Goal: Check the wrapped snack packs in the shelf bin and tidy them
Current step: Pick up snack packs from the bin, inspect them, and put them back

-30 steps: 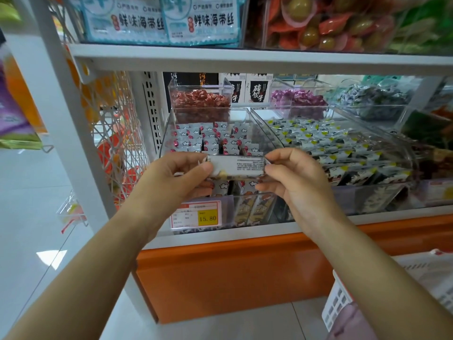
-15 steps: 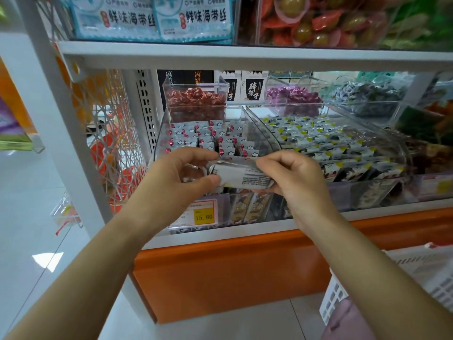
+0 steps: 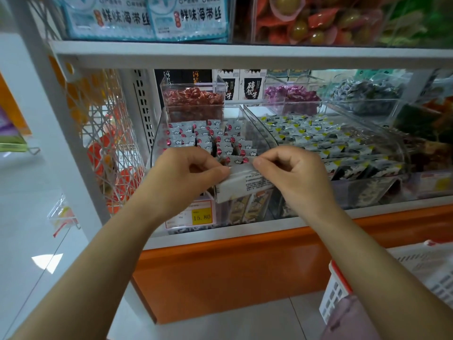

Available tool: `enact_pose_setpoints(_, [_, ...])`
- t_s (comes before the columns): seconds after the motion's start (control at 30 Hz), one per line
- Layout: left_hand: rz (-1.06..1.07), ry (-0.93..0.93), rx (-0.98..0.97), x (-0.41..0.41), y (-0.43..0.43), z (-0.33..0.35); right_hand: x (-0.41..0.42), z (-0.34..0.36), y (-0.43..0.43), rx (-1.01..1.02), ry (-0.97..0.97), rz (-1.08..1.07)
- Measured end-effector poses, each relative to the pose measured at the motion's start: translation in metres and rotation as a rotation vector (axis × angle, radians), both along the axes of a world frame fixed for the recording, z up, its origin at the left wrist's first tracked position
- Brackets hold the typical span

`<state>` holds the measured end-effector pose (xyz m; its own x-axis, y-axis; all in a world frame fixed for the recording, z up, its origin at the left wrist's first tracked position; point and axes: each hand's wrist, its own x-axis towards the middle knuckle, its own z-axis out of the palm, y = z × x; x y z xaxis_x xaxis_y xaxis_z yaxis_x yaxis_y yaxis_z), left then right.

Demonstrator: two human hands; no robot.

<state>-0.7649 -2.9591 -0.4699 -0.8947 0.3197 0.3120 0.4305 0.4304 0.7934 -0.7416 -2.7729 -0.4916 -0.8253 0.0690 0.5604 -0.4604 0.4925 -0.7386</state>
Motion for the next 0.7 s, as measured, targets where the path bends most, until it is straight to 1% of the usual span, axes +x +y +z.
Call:
enact_pose_setpoints(0.1, [-0.039,0.028,-0.097,-0.003,-0.003,0.005,0.000,0.002,0.004,0.003,-0.019,0.037])
enact_pose_setpoints(0.2, [-0.057,0.025,-0.145,-0.006,-0.004,0.007,-0.001,0.002,0.007,-0.018,-0.034,0.059])
enact_pose_setpoints(0.37, [-0.061,0.023,-0.090,-0.006,-0.002,0.006,-0.002,-0.001,0.007,-0.048,-0.019,0.063])
enact_pose_setpoints(0.43, [-0.094,-0.010,-0.059,-0.004,-0.001,0.005,-0.003,-0.003,0.007,-0.066,0.004,0.039])
enact_pose_setpoints(0.5, [-0.107,-0.031,-0.068,-0.002,0.000,0.002,-0.003,-0.004,0.007,-0.067,-0.004,0.021])
enact_pose_setpoints(0.57, [-0.104,-0.008,-0.088,-0.002,0.000,0.000,-0.004,-0.003,0.008,-0.123,-0.098,0.074])
enact_pose_setpoints(0.63, [-0.108,0.010,-0.082,-0.001,0.000,0.000,-0.004,0.001,0.012,-0.221,-0.261,0.196])
enact_pose_setpoints(0.7, [-0.123,0.006,-0.062,-0.001,0.000,0.001,-0.005,0.004,0.019,-0.262,-0.365,0.284])
